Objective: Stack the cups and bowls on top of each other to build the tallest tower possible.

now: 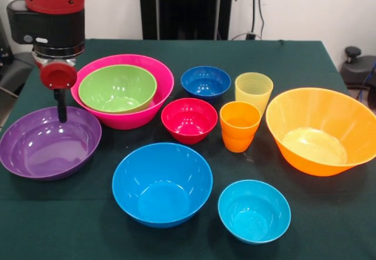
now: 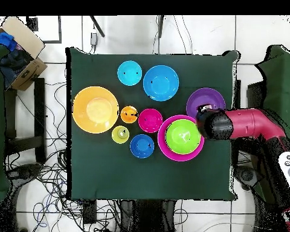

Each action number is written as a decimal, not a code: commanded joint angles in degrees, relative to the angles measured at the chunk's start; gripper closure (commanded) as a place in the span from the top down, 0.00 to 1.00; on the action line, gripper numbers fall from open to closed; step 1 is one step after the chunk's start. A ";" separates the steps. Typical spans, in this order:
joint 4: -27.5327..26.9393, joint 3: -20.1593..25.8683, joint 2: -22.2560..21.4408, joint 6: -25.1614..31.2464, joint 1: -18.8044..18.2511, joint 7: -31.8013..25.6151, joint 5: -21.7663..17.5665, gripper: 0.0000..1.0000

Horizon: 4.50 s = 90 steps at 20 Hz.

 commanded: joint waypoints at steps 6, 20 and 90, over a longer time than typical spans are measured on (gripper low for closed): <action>-3.61 -4.82 2.01 -2.08 2.25 6.19 -3.58 1.00; -5.91 -4.26 -1.71 5.01 -0.04 -3.29 -1.24 1.00; -13.24 4.20 26.64 46.91 -21.99 -13.71 33.28 1.00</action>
